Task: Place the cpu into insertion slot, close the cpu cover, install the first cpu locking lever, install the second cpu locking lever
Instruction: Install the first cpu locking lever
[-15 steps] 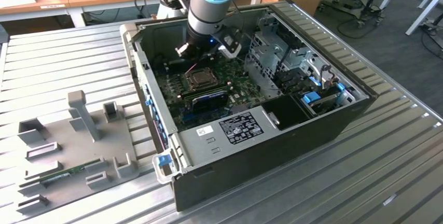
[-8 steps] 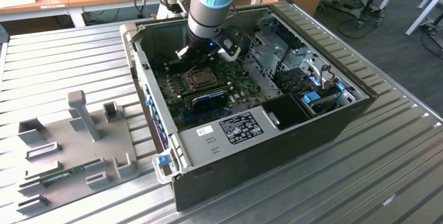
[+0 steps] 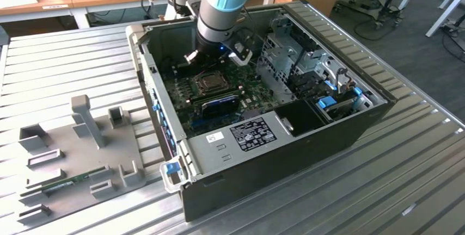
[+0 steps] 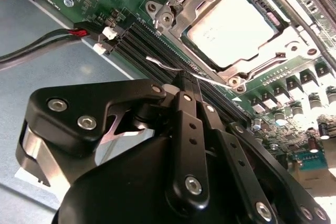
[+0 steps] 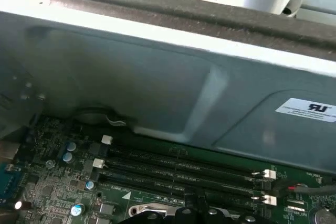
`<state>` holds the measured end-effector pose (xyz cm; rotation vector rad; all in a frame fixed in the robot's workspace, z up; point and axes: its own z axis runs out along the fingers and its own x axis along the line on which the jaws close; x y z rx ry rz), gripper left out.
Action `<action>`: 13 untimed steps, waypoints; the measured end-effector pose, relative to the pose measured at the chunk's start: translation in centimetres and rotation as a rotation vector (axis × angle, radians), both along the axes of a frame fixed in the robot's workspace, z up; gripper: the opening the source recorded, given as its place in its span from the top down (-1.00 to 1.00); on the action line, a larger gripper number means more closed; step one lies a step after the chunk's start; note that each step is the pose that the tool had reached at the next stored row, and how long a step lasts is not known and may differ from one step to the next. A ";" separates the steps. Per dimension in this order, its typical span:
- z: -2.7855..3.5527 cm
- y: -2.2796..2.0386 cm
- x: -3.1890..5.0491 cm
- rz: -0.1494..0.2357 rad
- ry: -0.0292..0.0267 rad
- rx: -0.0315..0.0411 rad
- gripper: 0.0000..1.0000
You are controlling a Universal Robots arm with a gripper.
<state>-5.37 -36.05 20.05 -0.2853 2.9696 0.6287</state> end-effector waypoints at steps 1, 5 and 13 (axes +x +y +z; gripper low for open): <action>-0.02 0.00 0.00 0.006 0.0000 -0.0001 0.80; -0.08 0.01 0.00 0.011 0.0000 0.0000 0.80; -0.28 0.00 0.04 -0.054 0.0000 -0.0002 0.80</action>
